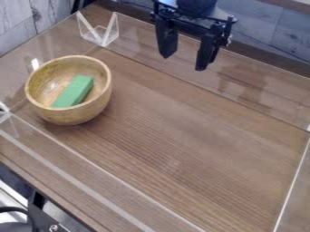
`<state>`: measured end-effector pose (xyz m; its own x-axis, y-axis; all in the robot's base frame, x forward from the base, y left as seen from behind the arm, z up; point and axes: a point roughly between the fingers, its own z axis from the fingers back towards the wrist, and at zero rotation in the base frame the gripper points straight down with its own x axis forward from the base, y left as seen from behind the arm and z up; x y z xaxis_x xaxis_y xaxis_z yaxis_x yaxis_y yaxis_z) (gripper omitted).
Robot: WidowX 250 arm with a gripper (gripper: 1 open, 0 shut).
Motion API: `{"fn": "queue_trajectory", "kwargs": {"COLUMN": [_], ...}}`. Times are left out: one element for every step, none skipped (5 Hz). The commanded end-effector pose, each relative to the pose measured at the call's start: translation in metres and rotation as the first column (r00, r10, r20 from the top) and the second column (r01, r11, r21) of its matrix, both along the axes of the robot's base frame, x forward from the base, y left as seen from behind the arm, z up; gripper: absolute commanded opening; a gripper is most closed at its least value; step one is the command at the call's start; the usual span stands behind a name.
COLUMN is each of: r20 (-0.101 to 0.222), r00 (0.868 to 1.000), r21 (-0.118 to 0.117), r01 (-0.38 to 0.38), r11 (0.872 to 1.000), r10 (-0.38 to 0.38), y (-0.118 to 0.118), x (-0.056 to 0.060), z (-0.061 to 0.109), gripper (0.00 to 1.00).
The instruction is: Move green stick from inside the wooden bowl to the table next to it
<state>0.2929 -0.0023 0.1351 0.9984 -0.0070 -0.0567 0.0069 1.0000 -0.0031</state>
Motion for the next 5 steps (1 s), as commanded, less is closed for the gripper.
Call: {"fn": "queue_trajectory", "kwargs": {"r20": [-0.022,-0.015,0.014,0.038,0.055], "r00": [1.000,0.998,0.994,0.986,0.988], "r21": [0.002,0.008,0.018,0.032,0.048], "r01": [0.006,-0.053,-0.106,-0.165,-0.150], "r11": [1.000,0.999,0.994,0.986,0.988], "r10": [-0.006,0.053,0.106,0.163,0.147], "y": [0.002,0.028,0.066,0.099,0.120], "x": [-0.005,-0.019,-0.034,-0.041,-0.045], "z": [-0.008,-0.011,-0.010,-0.012,-0.020], "gripper": [1.00,1.00,1.00,1.00,1.00]}}
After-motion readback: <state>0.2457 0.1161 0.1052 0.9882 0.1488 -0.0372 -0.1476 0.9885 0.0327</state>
